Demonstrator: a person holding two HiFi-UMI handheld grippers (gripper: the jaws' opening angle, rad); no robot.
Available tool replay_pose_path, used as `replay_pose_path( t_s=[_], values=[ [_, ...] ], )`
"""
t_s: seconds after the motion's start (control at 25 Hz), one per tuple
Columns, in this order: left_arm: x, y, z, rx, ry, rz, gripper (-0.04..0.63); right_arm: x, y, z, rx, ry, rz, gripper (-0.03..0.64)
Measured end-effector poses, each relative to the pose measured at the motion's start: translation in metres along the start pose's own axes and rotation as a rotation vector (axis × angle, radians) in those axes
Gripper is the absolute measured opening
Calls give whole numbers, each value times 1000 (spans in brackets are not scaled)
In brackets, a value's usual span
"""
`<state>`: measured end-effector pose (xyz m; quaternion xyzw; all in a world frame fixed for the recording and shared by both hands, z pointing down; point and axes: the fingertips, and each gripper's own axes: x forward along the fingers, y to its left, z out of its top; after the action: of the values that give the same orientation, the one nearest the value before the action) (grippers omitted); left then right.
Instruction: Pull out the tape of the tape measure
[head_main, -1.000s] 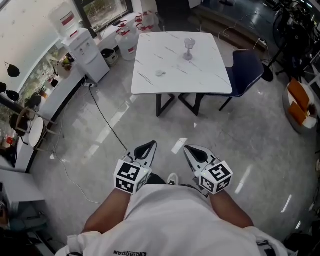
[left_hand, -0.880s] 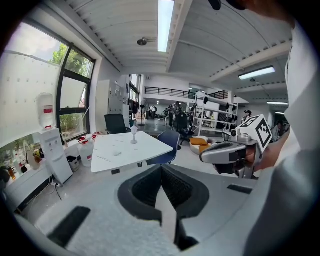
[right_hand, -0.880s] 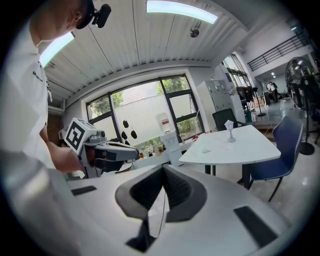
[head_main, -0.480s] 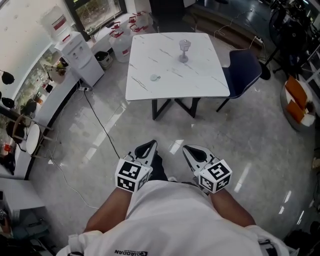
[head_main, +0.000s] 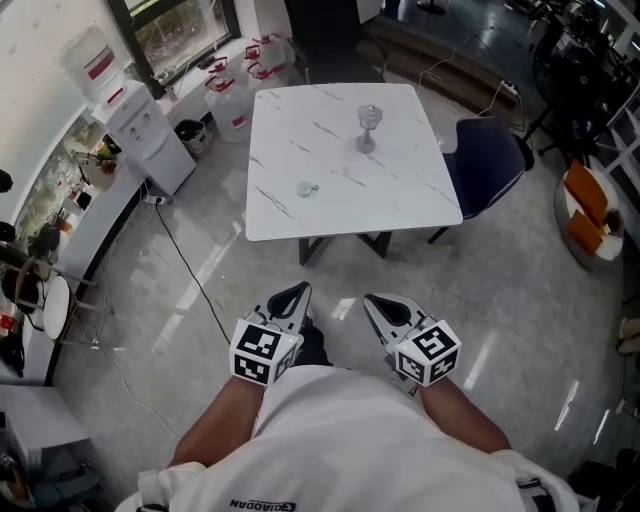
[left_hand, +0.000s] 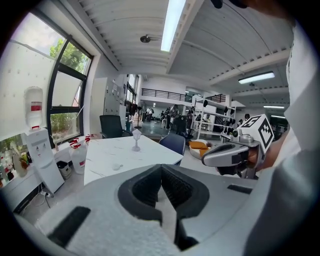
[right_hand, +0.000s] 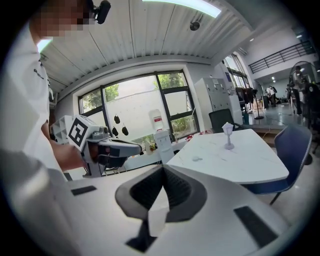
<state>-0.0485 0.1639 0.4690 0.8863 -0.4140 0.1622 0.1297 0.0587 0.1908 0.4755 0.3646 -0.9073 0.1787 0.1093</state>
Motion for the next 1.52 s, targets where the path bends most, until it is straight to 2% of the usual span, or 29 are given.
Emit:
replay_pose_path(
  t_s=[0.52,0.68,1.04,1.2,1.52],
  values=[
    [97,161,84,86,-23,-76,8,148,-95,89,24,7,-117,5],
    [119,196,88,105,0,-116,8,184,-114,100,37,21,-151,5],
    [154,234,82,108,41,-190,8,224,-135,103,65,64,-200,6],
    [160,243,78,109,56,-180,8,230,-140,107,61,65,-206,5],
    [161,251,78,127,55,-148,8,244,-145,117,26,64,-162,5]
  ],
)
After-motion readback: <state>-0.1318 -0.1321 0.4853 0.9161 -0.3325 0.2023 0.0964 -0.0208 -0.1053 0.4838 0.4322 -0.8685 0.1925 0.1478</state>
